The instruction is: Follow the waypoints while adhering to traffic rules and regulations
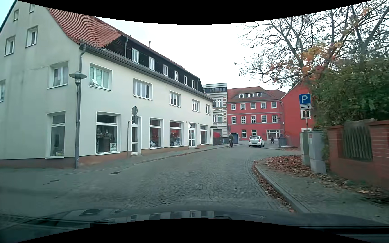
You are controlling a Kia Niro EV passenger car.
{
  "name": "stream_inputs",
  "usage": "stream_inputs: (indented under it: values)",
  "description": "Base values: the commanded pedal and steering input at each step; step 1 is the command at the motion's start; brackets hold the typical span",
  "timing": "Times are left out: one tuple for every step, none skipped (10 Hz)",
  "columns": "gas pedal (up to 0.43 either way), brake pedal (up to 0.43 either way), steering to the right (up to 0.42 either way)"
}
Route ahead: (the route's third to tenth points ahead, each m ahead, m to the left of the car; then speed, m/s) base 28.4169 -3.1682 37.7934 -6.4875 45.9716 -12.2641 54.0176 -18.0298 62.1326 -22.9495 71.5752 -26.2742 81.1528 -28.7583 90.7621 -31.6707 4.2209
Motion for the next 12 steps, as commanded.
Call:
stream_inputs:
  values:
    - [0.13,0.0,0.008]
    - [0.118,0.0,0.009]
    - [0.098,0.0,0.012]
    - [0.098,0.0,0.014]
    - [0.079,0.0,0.019]
    - [0.079,0.0,0.025]
    - [0.059,0.0,0.031]
    - [0.047,0.0,0.037]
    - [0.02,0.0,0.045]
    - [0.008,0.0,0.052]
    - [0.0,0.0,0.059]
    - [0.0,0.0,0.066]
